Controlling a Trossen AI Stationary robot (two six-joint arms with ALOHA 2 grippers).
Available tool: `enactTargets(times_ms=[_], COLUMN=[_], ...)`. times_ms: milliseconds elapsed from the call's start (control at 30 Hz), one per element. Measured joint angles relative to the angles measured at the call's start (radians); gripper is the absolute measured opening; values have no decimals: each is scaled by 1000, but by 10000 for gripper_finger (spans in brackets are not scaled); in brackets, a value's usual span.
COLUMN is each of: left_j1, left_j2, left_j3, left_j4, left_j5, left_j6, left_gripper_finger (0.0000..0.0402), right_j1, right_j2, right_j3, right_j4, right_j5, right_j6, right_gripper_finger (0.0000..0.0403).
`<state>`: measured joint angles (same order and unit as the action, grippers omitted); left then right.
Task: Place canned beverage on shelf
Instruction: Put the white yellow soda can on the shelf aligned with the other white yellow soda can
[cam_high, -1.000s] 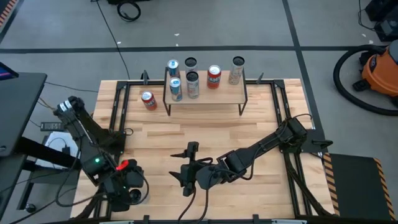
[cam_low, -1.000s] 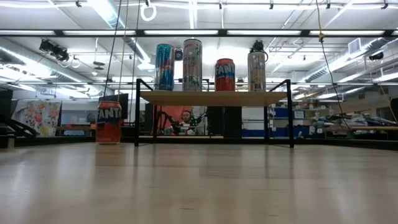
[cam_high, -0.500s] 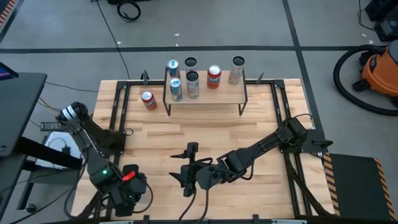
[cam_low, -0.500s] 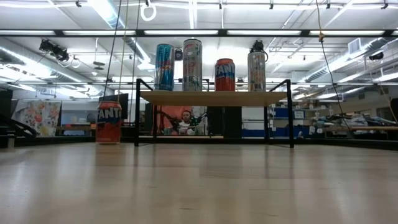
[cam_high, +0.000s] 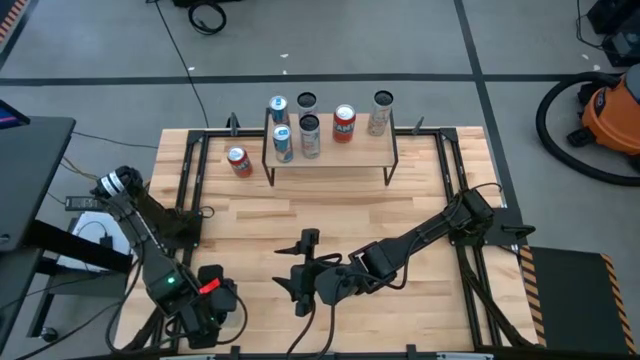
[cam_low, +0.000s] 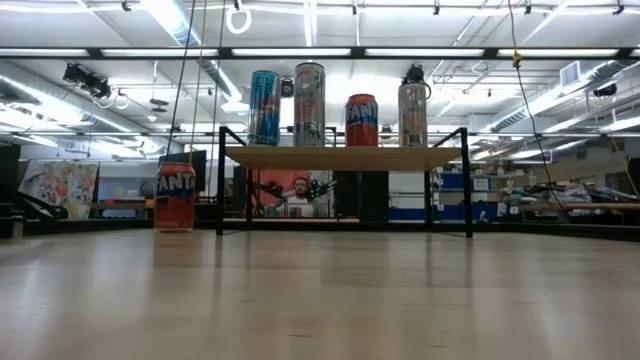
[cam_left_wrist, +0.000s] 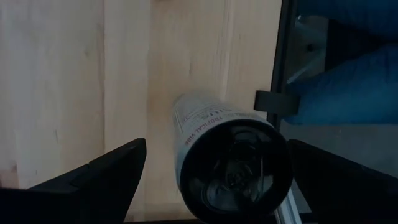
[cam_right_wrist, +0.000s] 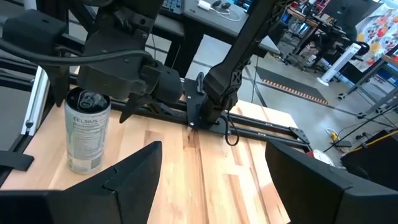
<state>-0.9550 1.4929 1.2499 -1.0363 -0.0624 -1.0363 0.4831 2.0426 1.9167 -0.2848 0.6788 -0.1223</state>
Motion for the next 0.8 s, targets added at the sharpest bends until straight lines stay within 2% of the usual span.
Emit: enactTargets(times_ms=[433,800], left_j1=[0,0], left_j2=[0,0], left_j3=[0,0], left_j4=[0,0], left_j5=[-23,-21], left_j6=[-18,-19], left_gripper_finger=[396,357], right_j1=[1,1], right_j2=[0,0], right_j3=[0,0], right_j4=[-19,-18], right_j5=[-30,-53], right_j6=[53,53], right_gripper_finger=[296,296])
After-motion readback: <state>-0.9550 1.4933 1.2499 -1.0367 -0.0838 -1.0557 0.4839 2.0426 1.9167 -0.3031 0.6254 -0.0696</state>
